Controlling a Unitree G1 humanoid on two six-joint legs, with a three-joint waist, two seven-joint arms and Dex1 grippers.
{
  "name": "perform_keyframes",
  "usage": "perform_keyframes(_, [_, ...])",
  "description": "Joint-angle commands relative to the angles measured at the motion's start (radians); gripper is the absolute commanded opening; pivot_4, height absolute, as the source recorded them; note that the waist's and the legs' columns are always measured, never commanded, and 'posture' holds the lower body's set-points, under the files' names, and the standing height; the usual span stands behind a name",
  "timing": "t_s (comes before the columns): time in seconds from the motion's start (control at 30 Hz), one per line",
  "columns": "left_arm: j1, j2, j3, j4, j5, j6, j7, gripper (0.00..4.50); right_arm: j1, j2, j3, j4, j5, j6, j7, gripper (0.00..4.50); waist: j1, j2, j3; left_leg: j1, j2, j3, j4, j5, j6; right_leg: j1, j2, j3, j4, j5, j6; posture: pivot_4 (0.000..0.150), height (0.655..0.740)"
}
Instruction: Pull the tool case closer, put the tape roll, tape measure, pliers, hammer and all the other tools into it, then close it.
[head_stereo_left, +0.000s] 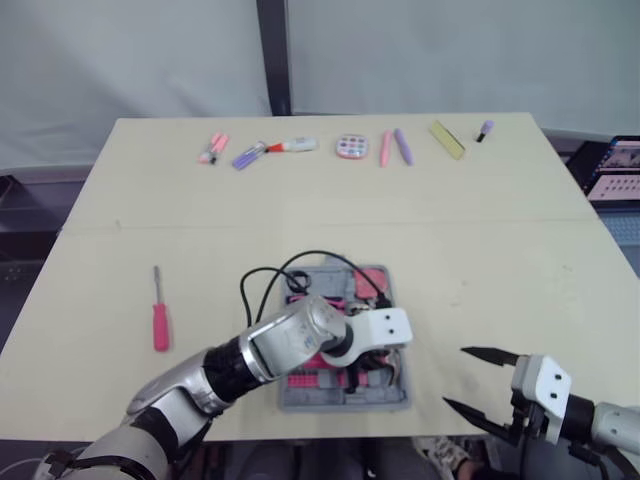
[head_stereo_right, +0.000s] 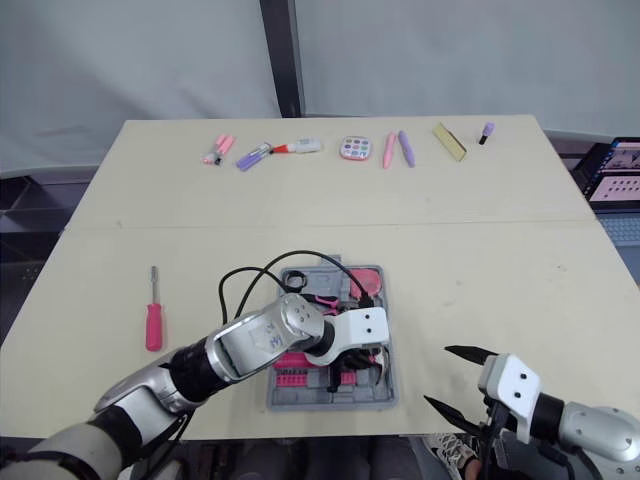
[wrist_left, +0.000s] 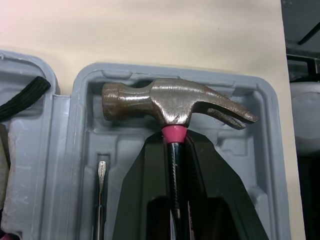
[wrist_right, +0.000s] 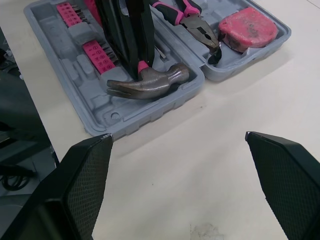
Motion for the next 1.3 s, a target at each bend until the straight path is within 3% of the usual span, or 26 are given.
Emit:
perform_keyframes(0.03, [0.003,-0.007,-0.001,-0.028,0.006,-0.02,-0.007,0.02,0.009,0.009,-0.02,-0.033,0.002,-0.001,-0.013,4.5,0.0,0.0,0.0,0.0,0.0,0.0,0.0,0.0,0.0,0.0,0.0,0.0,0.0,0.0,0.0,0.15,0.74])
perform_keyframes(0.13, [0.003,-0.01,0.002,-0.024,-0.001,-0.015,-0.013,0.02,0.004,0.008,-0.018,-0.031,0.002,-0.001,-0.016,4.5,0.0,0.0,0.0,0.0,0.0,0.0,0.0,0.0,0.0,0.0,0.0,0.0,0.0,0.0,0.0,0.15,0.74])
perform_keyframes(0.27, [0.003,-0.022,0.02,-0.02,-0.015,0.001,-0.02,1.73,-0.001,0.007,-0.015,-0.028,0.001,-0.001,-0.018,4.5,0.0,0.0,0.0,0.0,0.0,0.0,0.0,0.0,0.0,0.0,0.0,0.0,0.0,0.0,0.0,0.15,0.74])
perform_keyframes(0.43, [-0.008,-0.039,0.072,-0.03,-0.047,0.071,-0.025,4.25,-0.007,0.008,-0.013,-0.022,0.002,-0.001,-0.018,4.5,-0.001,0.0,0.0,0.0,0.0,0.0,0.001,0.0,0.0,0.0,0.0,0.0,0.001,0.0,0.0,0.15,0.74])
perform_keyframes(0.6, [-0.01,-0.05,0.198,-0.051,-0.111,0.122,-0.032,4.25,-0.01,0.009,-0.015,-0.019,0.002,-0.002,-0.018,4.5,0.0,0.0,0.0,0.0,0.0,0.0,0.001,0.0,0.0,0.0,0.0,0.0,0.001,0.0,0.0,0.15,0.74])
perform_keyframes(0.7, [-0.001,-0.041,0.256,-0.049,-0.127,0.096,-0.026,3.45,-0.011,0.01,-0.015,-0.019,0.001,-0.003,-0.019,4.5,-0.001,0.0,0.0,0.0,0.0,0.0,0.001,0.0,0.0,0.0,0.0,0.0,0.001,0.0,0.0,0.15,0.74])
perform_keyframes(0.77, [0.015,-0.033,0.294,-0.044,-0.136,0.059,-0.028,2.51,-0.011,0.011,-0.016,-0.02,0.001,-0.002,-0.02,4.5,-0.001,0.0,0.0,0.0,0.0,0.0,0.001,0.0,0.0,0.0,0.0,0.0,0.001,0.0,0.0,0.15,0.74])
perform_keyframes(0.93, [0.12,0.108,0.354,-0.061,-0.14,-0.176,-0.131,0.03,-0.011,0.012,-0.024,-0.022,0.001,0.0,-0.022,4.5,-0.004,0.002,-0.001,0.0,0.001,0.0,0.0,0.0,0.0,-0.002,0.0,0.0,0.002,0.0,0.0,0.15,0.74])
perform_keyframes(1.3, [0.26,0.146,0.397,-0.18,-0.203,-0.27,-0.182,0.03,-0.023,0.012,-0.023,-0.015,-0.001,0.003,-0.023,4.5,0.001,0.002,-0.001,-0.002,0.002,0.001,0.002,0.0,0.0,-0.005,-0.001,0.002,0.005,0.0,0.001,0.15,0.74])
